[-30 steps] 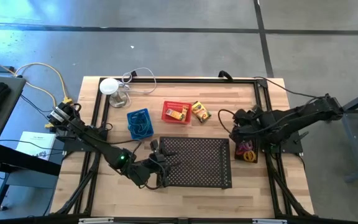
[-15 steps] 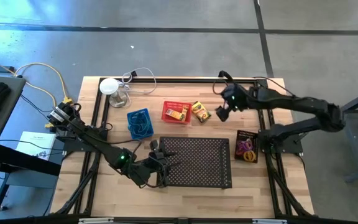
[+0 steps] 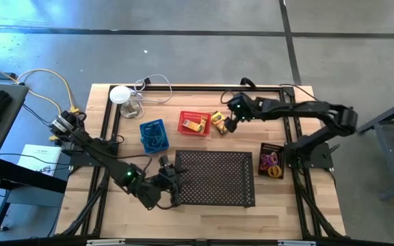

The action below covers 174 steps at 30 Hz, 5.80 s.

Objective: Pick & Place Office Desk Supplies
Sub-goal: Put the yellow crayon box into the red bin

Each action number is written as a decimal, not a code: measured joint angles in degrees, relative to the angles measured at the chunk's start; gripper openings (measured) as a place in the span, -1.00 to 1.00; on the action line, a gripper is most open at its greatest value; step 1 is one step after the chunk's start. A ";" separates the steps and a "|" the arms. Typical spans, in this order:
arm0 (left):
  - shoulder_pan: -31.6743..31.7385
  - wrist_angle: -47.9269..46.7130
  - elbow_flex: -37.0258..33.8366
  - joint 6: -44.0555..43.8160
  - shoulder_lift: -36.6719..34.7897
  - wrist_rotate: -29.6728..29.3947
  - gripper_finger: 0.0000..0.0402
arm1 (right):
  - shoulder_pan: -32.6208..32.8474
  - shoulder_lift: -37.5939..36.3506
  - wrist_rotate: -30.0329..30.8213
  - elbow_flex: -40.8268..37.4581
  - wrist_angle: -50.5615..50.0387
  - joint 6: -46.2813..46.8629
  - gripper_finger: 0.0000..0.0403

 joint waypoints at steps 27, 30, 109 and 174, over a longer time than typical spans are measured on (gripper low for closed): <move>0.16 -23.84 -0.02 -14.09 -10.95 0.07 -0.14 | -0.58 14.73 -1.53 0.00 11.05 0.54 0.71; 0.16 -23.89 -0.02 -14.70 -10.95 0.07 -0.14 | -0.54 15.59 -1.66 0.00 11.48 0.61 0.71; 0.16 -25.14 -0.02 -16.65 -10.95 3.50 -0.14 | 0.00 14.45 -3.84 -0.22 11.00 1.73 -0.98; -0.04 -28.17 -0.07 -19.54 -10.93 7.23 -0.14 | 7.67 26.09 -9.44 27.28 8.64 -16.48 -0.98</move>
